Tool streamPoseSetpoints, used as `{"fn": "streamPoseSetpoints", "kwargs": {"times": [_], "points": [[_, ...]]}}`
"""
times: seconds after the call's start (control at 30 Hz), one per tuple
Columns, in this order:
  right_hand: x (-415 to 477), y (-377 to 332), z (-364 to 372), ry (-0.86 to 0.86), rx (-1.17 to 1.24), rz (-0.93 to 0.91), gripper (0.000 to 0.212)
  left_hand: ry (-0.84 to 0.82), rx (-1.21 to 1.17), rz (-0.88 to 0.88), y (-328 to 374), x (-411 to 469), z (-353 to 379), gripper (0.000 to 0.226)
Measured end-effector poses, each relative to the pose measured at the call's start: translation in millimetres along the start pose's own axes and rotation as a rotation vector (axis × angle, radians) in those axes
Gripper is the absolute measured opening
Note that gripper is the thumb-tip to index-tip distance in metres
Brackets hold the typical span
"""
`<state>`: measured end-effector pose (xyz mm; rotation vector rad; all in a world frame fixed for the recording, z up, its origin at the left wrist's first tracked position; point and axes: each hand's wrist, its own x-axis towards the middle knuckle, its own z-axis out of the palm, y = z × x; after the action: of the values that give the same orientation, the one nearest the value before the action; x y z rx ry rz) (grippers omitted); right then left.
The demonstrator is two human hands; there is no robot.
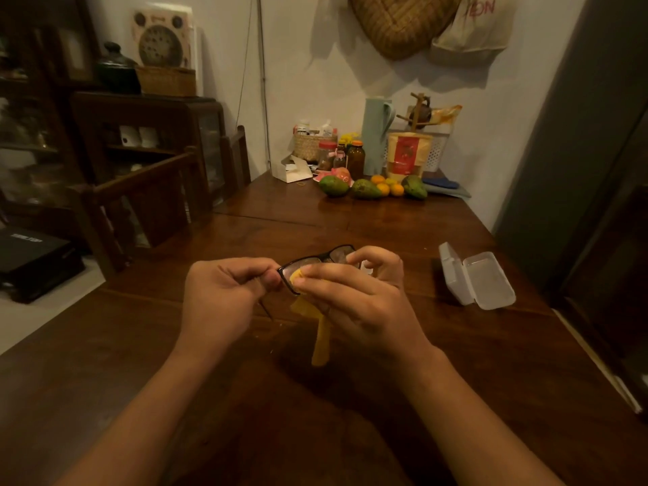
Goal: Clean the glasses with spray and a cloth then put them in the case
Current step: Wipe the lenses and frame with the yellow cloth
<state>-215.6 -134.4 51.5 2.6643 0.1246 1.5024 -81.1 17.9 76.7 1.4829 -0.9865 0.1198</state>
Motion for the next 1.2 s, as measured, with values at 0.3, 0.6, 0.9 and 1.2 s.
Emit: {"fn": "streamPoseSetpoints", "kwargs": {"times": [0.3, 0.6, 0.9, 1.2], "points": [[0, 0, -2, 0.034, 0.015, 0.112, 0.026, 0.039, -0.003, -0.008, 1, 0, 0, 0.040], [-1, 2, -5, 0.078, 0.019, -0.008, 0.024, 0.044, -0.138, -0.065, 5, 0, 1, 0.027], [4, -9, -2, 0.054, -0.006, 0.083, 0.025, 0.040, -0.168, -0.069, 7, -3, 5, 0.030], [1, -3, -4, 0.088, 0.016, 0.066, 0.022, 0.037, -0.145, -0.067, 10, -4, 6, 0.032]]}}
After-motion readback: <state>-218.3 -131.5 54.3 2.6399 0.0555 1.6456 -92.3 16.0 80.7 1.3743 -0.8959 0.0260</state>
